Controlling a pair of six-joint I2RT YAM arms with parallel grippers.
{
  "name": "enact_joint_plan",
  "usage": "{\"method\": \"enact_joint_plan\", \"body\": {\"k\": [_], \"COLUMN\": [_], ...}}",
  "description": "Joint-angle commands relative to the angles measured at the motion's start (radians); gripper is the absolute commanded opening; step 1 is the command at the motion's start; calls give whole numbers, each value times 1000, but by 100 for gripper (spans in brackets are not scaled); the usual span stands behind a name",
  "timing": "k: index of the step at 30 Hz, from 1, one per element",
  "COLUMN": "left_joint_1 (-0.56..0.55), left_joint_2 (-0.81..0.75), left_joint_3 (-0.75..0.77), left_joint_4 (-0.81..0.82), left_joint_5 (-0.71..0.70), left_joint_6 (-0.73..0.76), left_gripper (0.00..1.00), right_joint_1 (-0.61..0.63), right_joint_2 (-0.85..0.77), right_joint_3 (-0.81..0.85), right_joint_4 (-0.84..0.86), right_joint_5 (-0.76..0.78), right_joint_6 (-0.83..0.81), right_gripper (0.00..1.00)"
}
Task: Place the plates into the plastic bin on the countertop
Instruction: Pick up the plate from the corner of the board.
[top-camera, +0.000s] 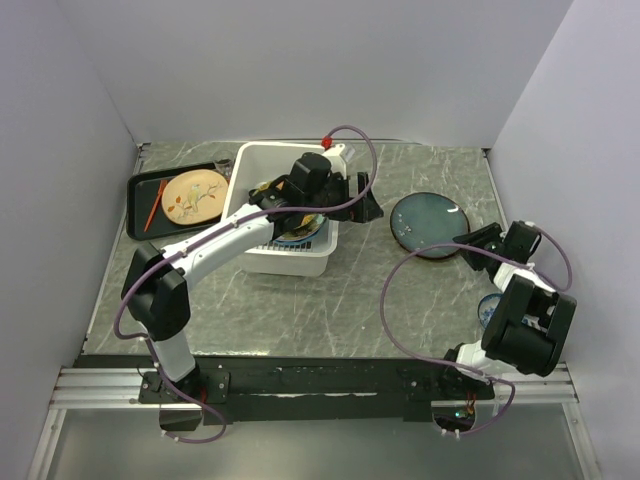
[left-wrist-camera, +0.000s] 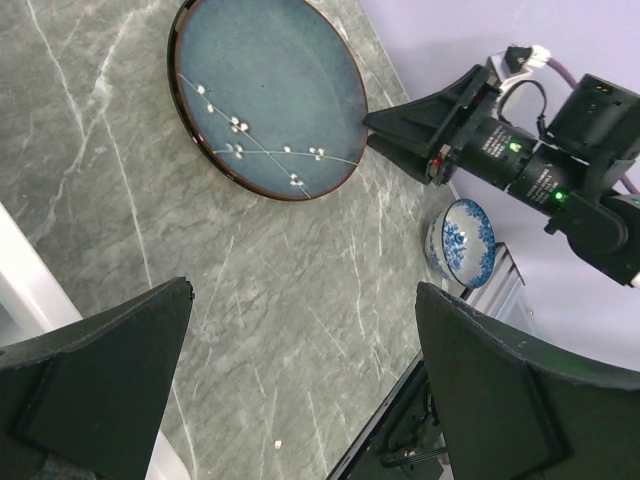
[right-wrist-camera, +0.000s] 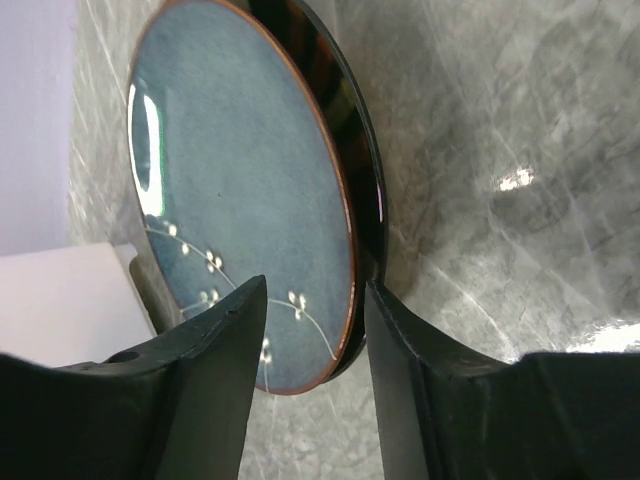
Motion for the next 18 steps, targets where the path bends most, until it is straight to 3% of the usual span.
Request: {"method": "enact_joint_plan", "body": {"k": [1,7,10,13,18], "left_joint_1": [-2,-2,-2,-1,-2], "left_joint_2": [-5,-13,-13,-11,-11], "left_joint_3": [18,5,-1,-1,-1], "left_joint_4": [34,32,32,25,14], "left_joint_5": [15,12,10,7,-4], "left_joint_6": [3,3,3,5,8], "left_gripper": [98,98,98,98,98], "right_joint_1": [-7,-7,-7,-7,-7], "right_joint_2": [21,35,44,57,71], "right_joint_3": [-8,-7,-8,-7,-8], "right_joint_4": [75,75,82,82,90], "right_joint_5": [-40,-31,-36,-34,-42], "right_joint_6": [14,11,14,14,18], "right_gripper": [50,49,30,18,7]}}
